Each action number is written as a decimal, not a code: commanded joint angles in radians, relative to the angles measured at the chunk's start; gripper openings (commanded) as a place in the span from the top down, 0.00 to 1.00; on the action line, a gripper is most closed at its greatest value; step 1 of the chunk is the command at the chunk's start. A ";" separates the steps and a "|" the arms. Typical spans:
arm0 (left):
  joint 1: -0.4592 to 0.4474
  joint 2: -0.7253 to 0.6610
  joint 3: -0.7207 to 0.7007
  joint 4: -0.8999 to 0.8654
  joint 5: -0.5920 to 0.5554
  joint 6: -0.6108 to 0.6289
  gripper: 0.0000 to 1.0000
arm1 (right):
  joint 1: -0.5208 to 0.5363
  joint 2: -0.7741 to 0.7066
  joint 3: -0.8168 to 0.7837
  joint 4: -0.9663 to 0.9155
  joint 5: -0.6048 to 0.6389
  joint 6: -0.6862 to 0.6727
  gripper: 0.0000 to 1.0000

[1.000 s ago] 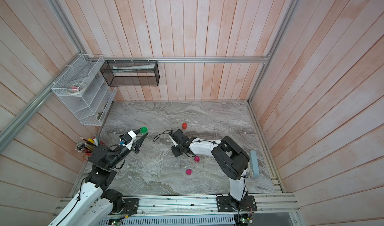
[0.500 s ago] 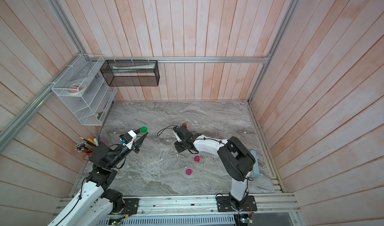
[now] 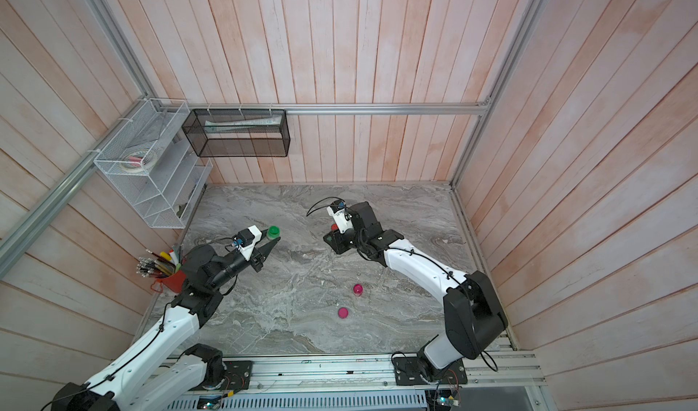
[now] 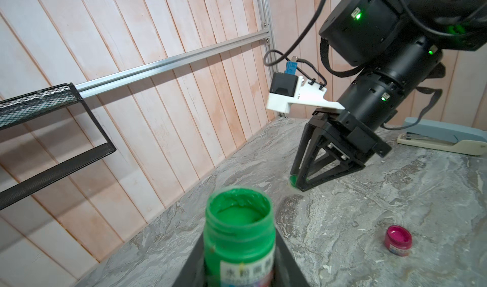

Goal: Close the paint jar lid
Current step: Pick up the lid from the center of the board, then close the lid on the paint jar.

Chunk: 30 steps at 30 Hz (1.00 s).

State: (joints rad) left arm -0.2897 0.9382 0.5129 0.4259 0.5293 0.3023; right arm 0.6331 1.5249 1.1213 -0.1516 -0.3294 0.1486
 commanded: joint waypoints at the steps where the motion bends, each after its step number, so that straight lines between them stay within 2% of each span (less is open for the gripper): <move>1: 0.004 0.049 0.040 0.072 0.099 -0.017 0.66 | 0.004 -0.029 0.052 0.013 -0.121 -0.044 0.70; 6: 0.004 0.114 0.011 0.164 0.136 -0.054 0.66 | 0.017 -0.036 0.109 0.013 -0.186 -0.052 0.70; 13: -0.036 0.163 0.042 0.068 0.102 0.007 0.66 | 0.074 0.013 0.196 0.004 -0.196 -0.062 0.70; 30: -0.063 0.162 0.036 0.072 0.048 0.032 0.67 | 0.123 0.045 0.276 -0.020 -0.244 -0.081 0.70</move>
State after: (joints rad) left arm -0.3481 1.1080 0.5297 0.5014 0.5930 0.3191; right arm 0.7452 1.5486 1.3617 -0.1570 -0.5491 0.0902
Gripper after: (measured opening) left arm 0.340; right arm 0.343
